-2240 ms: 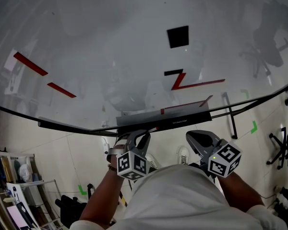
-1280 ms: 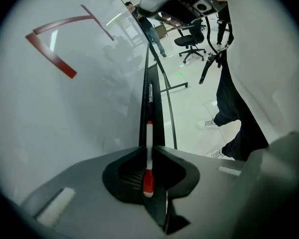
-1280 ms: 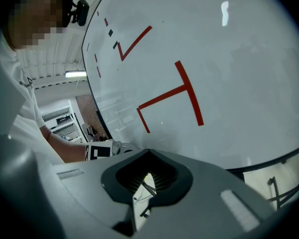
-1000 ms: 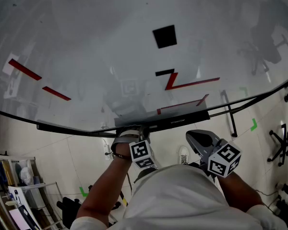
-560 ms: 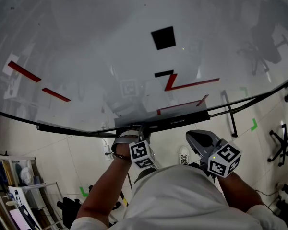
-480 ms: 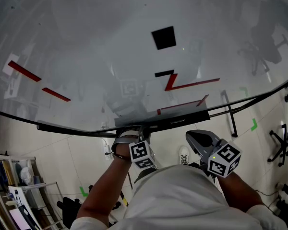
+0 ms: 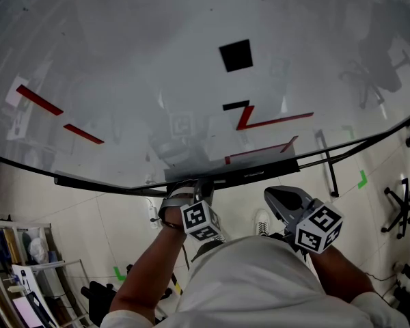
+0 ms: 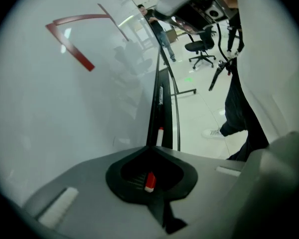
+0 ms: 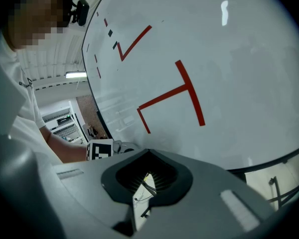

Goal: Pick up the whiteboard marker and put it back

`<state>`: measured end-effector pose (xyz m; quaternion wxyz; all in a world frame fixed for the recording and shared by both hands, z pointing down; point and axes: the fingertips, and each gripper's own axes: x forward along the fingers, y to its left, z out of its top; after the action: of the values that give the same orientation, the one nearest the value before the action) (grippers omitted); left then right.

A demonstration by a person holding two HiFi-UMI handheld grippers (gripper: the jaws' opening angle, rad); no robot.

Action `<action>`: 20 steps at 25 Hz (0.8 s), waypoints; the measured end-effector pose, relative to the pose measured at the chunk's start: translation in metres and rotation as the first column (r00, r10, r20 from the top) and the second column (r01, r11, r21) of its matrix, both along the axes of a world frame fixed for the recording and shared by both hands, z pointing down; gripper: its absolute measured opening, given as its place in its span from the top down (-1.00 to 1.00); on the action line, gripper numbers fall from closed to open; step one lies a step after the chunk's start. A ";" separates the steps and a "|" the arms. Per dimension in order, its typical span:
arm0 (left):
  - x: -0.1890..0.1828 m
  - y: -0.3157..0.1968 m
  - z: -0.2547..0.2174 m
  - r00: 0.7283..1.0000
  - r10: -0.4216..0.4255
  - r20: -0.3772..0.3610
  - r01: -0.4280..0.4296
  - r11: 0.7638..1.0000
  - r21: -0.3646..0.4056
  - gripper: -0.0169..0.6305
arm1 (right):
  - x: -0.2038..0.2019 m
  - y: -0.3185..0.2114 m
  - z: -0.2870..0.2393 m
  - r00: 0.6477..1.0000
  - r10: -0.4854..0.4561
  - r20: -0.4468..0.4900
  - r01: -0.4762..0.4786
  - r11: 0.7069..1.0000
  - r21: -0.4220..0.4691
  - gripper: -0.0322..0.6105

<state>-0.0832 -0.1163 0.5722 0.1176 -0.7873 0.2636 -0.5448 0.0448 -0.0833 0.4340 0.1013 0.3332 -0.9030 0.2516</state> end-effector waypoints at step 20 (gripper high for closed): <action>0.009 0.022 -0.125 0.388 -0.430 -0.815 0.234 0.901 -0.365 0.90 | -0.007 -0.008 -0.008 1.000 0.000 0.009 0.000 1.000 0.016 0.89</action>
<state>-0.0742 -0.0946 0.4468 -0.2229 -0.8907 0.3850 -0.0937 0.0382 -0.0911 0.4256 0.0944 0.3328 -0.9055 0.2459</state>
